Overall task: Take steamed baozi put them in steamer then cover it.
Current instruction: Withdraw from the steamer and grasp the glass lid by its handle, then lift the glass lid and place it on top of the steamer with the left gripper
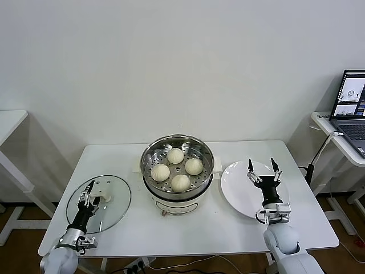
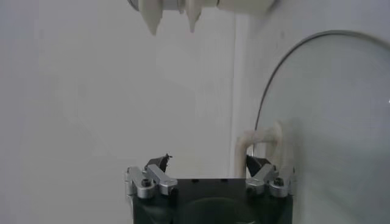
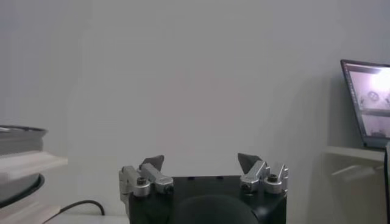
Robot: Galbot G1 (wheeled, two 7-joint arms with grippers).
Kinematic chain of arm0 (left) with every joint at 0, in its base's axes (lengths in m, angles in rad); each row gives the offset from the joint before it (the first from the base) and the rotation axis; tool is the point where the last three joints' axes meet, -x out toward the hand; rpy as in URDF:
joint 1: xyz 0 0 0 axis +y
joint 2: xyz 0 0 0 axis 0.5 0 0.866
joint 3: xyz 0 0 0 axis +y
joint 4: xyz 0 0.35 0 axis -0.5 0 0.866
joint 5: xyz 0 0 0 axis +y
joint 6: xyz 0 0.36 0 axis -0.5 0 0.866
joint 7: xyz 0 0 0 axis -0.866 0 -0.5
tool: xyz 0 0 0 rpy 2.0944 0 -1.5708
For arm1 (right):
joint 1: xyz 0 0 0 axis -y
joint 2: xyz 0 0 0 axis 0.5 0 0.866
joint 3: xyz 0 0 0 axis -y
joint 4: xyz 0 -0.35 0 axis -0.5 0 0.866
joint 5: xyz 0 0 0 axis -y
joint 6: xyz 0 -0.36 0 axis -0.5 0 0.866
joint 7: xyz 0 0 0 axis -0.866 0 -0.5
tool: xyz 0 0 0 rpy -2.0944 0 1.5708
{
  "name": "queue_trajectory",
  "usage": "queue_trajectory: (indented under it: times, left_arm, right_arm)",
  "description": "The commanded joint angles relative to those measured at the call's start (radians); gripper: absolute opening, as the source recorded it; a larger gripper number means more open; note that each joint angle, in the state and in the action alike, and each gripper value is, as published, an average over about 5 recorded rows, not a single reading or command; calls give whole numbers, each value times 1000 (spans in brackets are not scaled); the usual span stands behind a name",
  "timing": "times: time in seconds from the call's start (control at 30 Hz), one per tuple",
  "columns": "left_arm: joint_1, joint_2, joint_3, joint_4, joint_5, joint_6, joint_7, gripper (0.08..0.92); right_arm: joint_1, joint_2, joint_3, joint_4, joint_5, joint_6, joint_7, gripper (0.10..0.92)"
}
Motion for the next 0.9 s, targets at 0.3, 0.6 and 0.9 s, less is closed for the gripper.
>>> queue_trajectory:
  times: [0.3, 0.6, 0.9]
  left_arm:
    - [-45, -3, 8, 72, 14, 61, 28, 496]
    - [-5, 12, -3, -55, -48, 70, 41, 241]
    - [95, 75, -93, -490, -159, 159, 88, 188]
  right_arm:
    - [-13, 5, 9, 19, -8, 1, 4, 823]
    - [-10, 18, 5, 29, -22, 0, 6, 823]
    - [-7, 23, 5, 38, -32, -1, 7, 823]
